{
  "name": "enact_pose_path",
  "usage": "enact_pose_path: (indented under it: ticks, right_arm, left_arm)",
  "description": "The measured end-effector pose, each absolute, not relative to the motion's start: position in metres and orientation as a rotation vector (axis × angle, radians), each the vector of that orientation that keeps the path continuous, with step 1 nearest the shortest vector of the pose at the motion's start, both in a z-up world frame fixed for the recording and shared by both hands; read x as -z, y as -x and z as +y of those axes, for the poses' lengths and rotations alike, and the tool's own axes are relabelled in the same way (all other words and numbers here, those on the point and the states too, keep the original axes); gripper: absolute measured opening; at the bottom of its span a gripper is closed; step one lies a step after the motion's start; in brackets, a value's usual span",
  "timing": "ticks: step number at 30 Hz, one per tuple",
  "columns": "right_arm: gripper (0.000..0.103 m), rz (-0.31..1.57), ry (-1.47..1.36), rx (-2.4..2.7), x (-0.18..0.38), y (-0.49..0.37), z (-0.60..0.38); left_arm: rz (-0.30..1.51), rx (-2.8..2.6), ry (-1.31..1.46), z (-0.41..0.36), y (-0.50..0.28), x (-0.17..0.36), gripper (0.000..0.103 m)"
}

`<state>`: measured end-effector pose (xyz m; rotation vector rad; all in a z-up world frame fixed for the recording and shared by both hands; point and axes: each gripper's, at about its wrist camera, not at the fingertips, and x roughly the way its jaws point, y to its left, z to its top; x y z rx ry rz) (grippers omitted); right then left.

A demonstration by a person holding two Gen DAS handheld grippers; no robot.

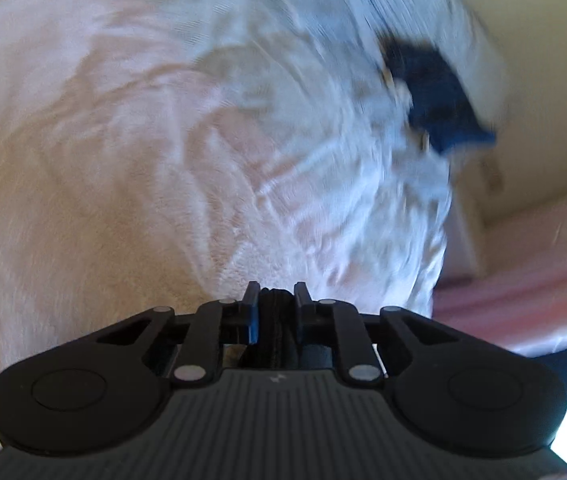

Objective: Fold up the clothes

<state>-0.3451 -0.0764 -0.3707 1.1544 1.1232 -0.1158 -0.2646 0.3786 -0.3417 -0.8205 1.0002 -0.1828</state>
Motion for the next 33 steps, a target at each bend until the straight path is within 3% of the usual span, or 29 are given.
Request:
enact_pose_path:
  ticks: [6,9,12,15,22,26,28,29,30,33]
  right_arm:
    - [0.007,1.089,-1.199,0.209,0.377,0.353,-0.068]
    - [0.01,1.106,-1.174,0.188,0.373,0.349,-0.07]
    - [0.015,1.076,-1.001,0.162,0.351,0.347,-0.068]
    - [0.02,0.989,-0.707,0.158,0.316,0.351,-0.06]
    - [0.021,0.927,-0.353,-0.004,0.278,0.383,-0.001]
    - [0.021,0.946,-0.151,-0.065,0.303,0.392,0.037]
    - [0.029,0.955,-0.12,-0.055,0.318,0.39,0.037]
    - [0.042,0.958,-0.115,-0.05,0.325,0.389,0.036]
    - [0.046,0.961,-0.119,-0.05,0.328,0.386,0.031]
    - [0.046,0.976,-0.154,-0.043,0.319,0.38,0.017]
  left_arm:
    - [0.946,-0.08,1.115,0.381,0.287,0.378,0.013]
    - [0.996,-0.03,0.97,0.372,0.27,0.362,0.014]
    - [0.99,0.068,0.499,0.35,0.26,0.326,0.017]
    - [0.873,0.026,-0.034,0.322,0.277,0.296,0.013]
    - [0.945,0.255,0.047,0.303,0.312,0.274,0.008]
    - [1.032,0.213,-0.082,0.283,0.308,0.309,0.011]
    - [1.069,0.189,-0.126,0.28,0.304,0.328,0.016]
    - [1.082,0.183,-0.126,0.281,0.303,0.336,0.016]
    - [1.084,0.182,-0.129,0.282,0.303,0.336,0.016]
    - [1.067,0.138,-0.172,0.284,0.307,0.327,0.012]
